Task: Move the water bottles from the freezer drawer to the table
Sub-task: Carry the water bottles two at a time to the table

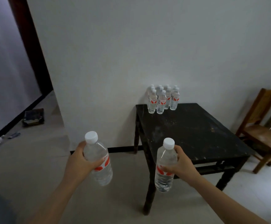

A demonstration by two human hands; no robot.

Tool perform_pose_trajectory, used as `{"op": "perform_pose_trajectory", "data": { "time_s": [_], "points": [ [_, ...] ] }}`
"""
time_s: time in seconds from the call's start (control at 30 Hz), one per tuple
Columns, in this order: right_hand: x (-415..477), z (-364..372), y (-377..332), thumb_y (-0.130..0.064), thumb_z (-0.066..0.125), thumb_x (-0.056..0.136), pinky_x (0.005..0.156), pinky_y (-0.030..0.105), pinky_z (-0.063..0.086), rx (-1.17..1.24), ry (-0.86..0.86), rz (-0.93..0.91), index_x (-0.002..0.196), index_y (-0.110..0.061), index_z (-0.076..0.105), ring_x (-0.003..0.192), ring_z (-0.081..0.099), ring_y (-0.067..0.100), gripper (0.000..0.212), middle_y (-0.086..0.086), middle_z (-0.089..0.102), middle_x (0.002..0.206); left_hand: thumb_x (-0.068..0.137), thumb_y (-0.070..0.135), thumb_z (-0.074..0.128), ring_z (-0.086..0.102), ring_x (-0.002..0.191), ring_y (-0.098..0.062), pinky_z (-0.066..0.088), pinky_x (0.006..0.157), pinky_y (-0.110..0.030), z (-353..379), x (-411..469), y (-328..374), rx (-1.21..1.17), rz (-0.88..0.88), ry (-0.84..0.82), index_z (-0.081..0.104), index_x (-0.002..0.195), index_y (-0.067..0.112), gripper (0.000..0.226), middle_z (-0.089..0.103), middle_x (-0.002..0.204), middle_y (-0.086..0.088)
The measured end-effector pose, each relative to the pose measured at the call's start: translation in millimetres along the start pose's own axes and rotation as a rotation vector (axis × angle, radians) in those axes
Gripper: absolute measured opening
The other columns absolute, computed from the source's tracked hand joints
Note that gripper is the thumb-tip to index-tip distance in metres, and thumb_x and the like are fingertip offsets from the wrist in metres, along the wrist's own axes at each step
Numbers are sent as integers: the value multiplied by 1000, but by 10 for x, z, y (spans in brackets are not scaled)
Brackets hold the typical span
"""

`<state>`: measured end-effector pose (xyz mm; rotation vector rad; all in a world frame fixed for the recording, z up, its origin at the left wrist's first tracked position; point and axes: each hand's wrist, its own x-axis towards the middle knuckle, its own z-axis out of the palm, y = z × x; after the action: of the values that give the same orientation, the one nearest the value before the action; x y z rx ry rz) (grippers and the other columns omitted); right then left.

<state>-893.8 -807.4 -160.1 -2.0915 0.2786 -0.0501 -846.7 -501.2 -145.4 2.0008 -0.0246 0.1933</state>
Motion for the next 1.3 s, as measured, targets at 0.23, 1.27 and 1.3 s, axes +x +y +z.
{"op": "perform_pose_trajectory", "data": {
  "time_s": [0.23,1.27,1.3],
  "points": [
    [410,102,-209,-24,83,61,91,34,51,-4,117,33,130,-26,36,108,56,15,83,-7,55,113,45,48,82,62,86,-8,48,69,-25,244,819,-87,-131,52,-185,52,102,34,66,65,94,10],
    [4286,121,130,-16,82,64,80,20,47,31,319,243,123,-36,33,101,54,7,79,-12,54,106,63,27,81,57,77,-11,47,76,-33,2381,5088,-499,-109,81,-532,47,85,38,42,58,82,15],
    [4368,121,126,-16,82,65,84,24,47,38,350,265,123,-36,32,103,52,7,79,-13,53,106,64,23,82,56,77,-11,46,74,-32,2474,5224,-507,-97,118,-551,44,85,40,47,55,81,18]
  ]
}}
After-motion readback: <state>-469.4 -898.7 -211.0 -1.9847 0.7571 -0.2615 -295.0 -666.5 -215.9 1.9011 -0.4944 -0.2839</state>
